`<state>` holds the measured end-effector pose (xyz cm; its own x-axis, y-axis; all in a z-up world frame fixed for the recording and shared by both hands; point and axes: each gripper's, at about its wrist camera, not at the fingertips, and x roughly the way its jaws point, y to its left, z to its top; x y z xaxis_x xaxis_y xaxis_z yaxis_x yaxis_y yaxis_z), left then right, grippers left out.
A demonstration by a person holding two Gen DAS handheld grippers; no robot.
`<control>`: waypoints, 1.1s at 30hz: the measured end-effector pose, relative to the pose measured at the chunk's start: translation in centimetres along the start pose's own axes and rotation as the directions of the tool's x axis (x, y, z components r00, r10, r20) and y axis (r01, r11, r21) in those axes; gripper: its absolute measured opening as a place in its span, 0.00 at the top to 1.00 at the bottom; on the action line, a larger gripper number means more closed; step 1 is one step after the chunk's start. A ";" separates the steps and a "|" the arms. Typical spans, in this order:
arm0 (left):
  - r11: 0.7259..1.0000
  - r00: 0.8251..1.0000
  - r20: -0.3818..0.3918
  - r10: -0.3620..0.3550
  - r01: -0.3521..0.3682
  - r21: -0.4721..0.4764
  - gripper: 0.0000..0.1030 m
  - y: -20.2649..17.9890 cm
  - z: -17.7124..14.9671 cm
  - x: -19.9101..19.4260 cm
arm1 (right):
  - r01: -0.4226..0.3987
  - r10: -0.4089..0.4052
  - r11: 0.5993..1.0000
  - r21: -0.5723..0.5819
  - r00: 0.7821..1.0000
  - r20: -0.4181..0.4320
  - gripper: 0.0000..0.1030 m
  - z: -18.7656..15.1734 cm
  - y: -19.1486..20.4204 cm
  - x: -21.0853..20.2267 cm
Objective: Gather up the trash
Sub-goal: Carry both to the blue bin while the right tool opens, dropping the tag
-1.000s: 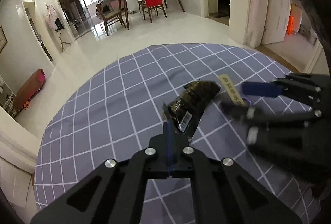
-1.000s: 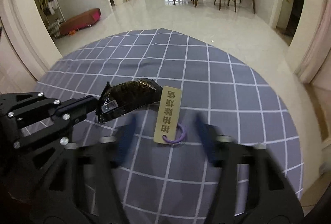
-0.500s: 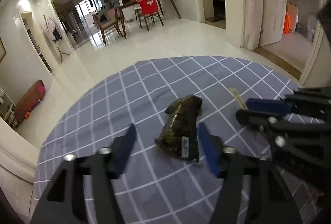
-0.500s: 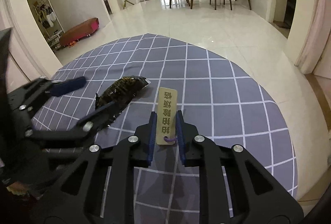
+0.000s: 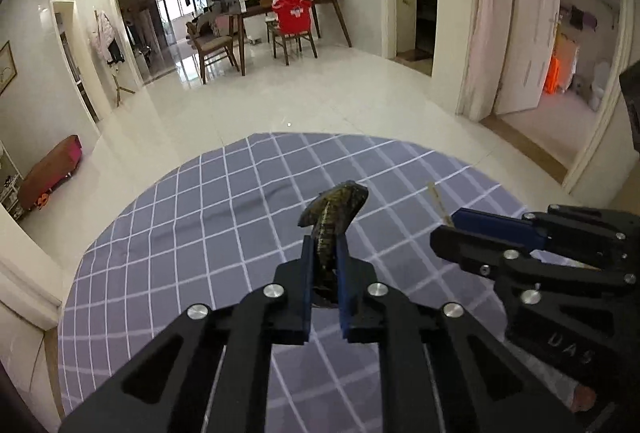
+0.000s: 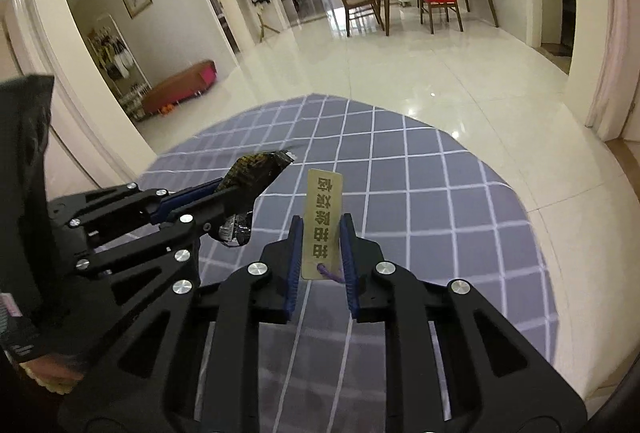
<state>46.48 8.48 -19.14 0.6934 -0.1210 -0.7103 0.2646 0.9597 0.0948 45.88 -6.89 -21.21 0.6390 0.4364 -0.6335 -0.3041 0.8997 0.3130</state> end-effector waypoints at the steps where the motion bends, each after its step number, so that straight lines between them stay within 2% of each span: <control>1: 1.000 1.000 0.015 -0.007 0.007 0.004 0.90 -0.8 -0.1 -1.1 | -0.003 0.003 1.000 0.006 1.000 0.011 0.82 -0.3 -0.1 -0.9; 6: 1.000 0.998 0.063 -0.020 0.018 0.023 0.90 -5.1 -0.8 -5.1 | -0.014 0.011 0.999 0.045 0.997 0.077 0.82 -2.2 -1.9 -7.1; 13: 0.997 0.990 0.136 -0.023 0.013 0.071 0.90 -13.4 -2.0 -10.4 | -0.007 -0.014 0.993 0.118 0.985 0.173 0.82 -6.5 -6.2 -16.4; 18: 0.992 0.985 0.153 -0.080 0.064 0.106 0.90 -19.2 -2.9 -12.7 | 0.010 -0.051 0.982 0.189 0.975 0.214 0.82 -10.1 -9.8 -21.8; 23: 0.981 0.983 0.132 -0.131 0.109 0.162 0.90 -25.2 -4.2 -12.9 | 0.039 -0.103 0.961 0.273 0.968 0.227 0.82 -13.7 -13.8 -25.3; 28: 0.967 0.982 0.089 -0.166 0.145 0.210 0.90 -30.2 -5.7 -12.1 | 0.062 -0.145 0.937 0.343 0.965 0.219 0.82 -16.7 -16.9 -27.0; 33: 0.960 0.983 0.058 -0.174 0.156 0.231 0.90 -33.0 -6.6 -10.5 | 0.091 -0.183 0.916 0.390 0.961 0.207 0.82 -18.7 -19.4 -27.7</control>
<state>26.06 -20.27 -19.42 0.6747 -0.3007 -0.6740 0.5172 0.8442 0.1410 20.90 -36.29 -22.93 0.8157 0.2532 -0.5200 0.0548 0.8612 0.5054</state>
